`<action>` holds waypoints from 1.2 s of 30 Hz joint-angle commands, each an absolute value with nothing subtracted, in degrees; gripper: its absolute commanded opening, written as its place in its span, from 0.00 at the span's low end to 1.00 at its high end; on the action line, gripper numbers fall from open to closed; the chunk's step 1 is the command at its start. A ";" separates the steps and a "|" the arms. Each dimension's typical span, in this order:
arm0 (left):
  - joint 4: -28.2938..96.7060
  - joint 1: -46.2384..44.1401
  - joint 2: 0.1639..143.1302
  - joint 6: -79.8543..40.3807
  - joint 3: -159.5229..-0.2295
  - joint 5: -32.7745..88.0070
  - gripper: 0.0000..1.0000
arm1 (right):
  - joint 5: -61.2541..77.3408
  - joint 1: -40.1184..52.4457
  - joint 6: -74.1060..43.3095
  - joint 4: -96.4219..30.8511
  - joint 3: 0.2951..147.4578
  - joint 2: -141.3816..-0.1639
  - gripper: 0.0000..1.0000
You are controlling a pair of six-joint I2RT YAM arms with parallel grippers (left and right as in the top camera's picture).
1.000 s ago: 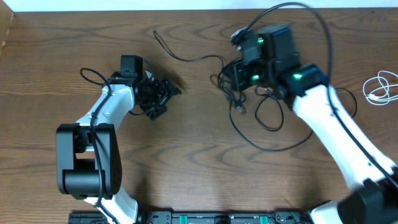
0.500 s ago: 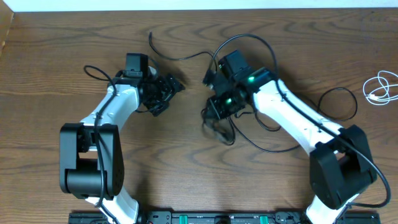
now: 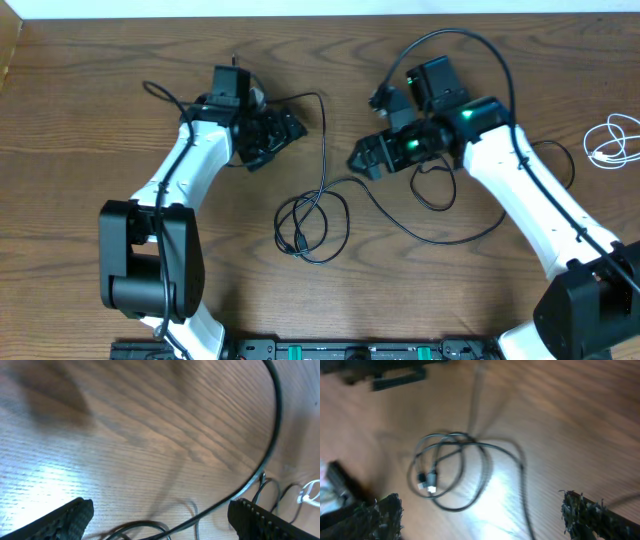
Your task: Untangle cables
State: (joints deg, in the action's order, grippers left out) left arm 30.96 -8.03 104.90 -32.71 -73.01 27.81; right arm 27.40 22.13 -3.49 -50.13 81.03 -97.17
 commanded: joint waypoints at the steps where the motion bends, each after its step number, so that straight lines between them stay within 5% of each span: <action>1: 32.56 -12.05 105.12 -23.07 -74.17 23.29 0.92 | 24.21 19.20 -5.52 -50.59 81.28 -98.00 0.99; 12: 35.53 -21.78 106.28 -21.28 -72.58 8.88 0.86 | 24.10 16.58 -7.60 -49.36 77.41 -98.28 0.99; 18: 34.65 -23.29 109.49 -21.74 -72.58 6.79 0.85 | 26.13 16.93 -28.64 -41.12 70.83 -98.28 0.99; 23: 34.68 -22.98 110.83 -21.67 -72.58 6.76 0.31 | 27.64 18.72 -41.76 -39.05 66.35 -98.28 0.92; 27: 34.35 -22.55 110.78 -21.65 -72.60 6.79 0.12 | 28.67 21.74 -49.93 -33.91 62.92 -98.28 0.84; 36: 37.58 -22.20 109.84 -20.29 -72.66 6.81 0.07 | 21.98 29.89 -70.52 -17.82 58.06 -98.52 0.72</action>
State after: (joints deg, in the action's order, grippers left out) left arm 35.73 -22.55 110.54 -21.74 -72.90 7.79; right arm 26.89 27.70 -59.92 -20.03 58.70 -97.69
